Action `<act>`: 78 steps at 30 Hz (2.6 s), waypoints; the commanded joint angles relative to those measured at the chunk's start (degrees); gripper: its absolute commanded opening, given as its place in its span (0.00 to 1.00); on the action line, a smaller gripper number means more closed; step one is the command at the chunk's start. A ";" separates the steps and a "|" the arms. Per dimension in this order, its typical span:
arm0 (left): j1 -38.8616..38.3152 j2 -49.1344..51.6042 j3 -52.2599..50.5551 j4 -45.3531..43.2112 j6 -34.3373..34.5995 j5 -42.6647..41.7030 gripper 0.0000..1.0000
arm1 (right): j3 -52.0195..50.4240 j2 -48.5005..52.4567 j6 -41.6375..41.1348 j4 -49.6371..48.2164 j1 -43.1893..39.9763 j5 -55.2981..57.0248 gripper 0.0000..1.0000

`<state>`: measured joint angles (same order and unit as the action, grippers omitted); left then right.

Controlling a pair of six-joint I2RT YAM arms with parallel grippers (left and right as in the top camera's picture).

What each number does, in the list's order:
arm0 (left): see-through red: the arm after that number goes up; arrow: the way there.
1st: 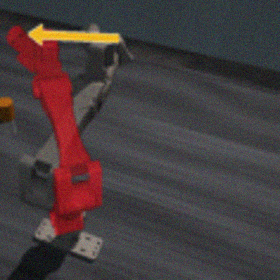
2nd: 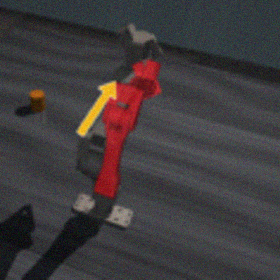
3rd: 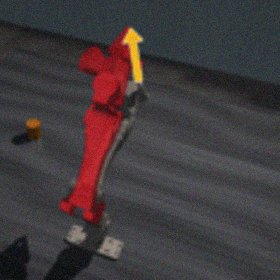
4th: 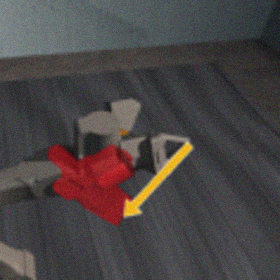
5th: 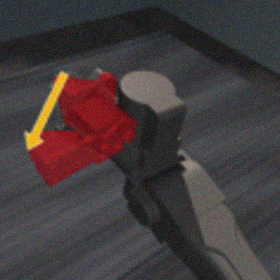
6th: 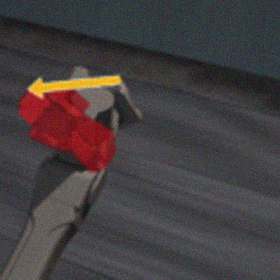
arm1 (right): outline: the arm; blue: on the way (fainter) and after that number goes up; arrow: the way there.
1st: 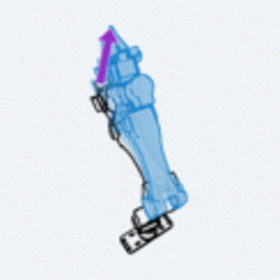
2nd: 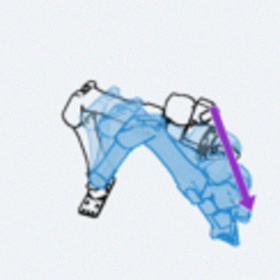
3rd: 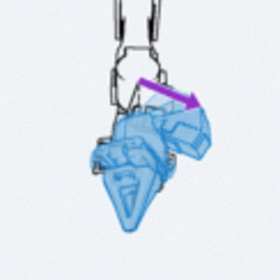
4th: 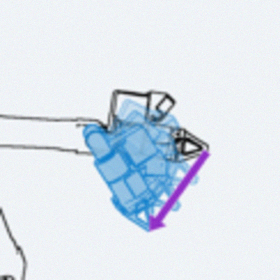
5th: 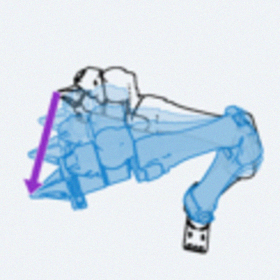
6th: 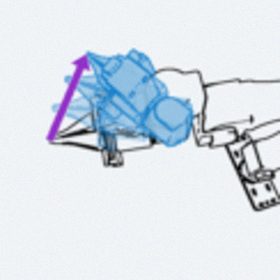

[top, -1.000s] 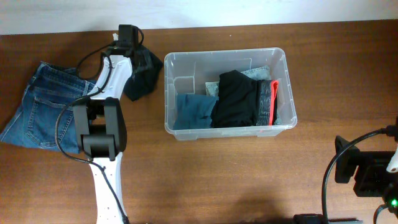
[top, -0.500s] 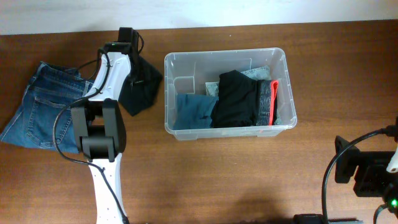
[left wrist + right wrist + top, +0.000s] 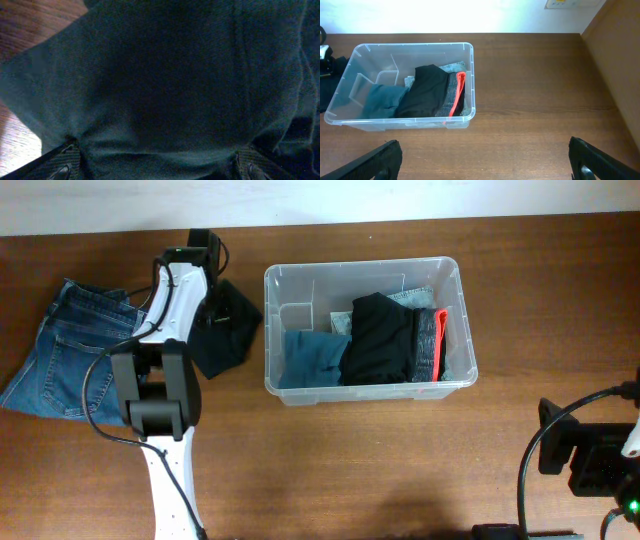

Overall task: Pack container
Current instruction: 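Lift the black garment with the left gripper and carry over the bin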

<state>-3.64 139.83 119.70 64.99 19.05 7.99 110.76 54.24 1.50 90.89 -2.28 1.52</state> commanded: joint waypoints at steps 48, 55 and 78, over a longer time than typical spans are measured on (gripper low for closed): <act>-0.11 2.45 38.10 26.32 -1.11 -5.29 0.01 | 0.09 0.17 -0.31 -0.22 -0.37 0.68 0.98; -2.29 2.14 50.16 31.71 -1.16 -7.28 0.01 | 0.09 0.17 -0.31 -0.22 -0.37 0.68 0.98; -21.94 -1.05 56.94 31.69 -7.43 -11.41 0.01 | 0.09 0.17 -0.31 -0.22 -0.37 0.68 0.98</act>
<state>-24.29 141.08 176.00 96.64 14.04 -3.49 110.76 54.26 1.52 90.89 -2.28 1.54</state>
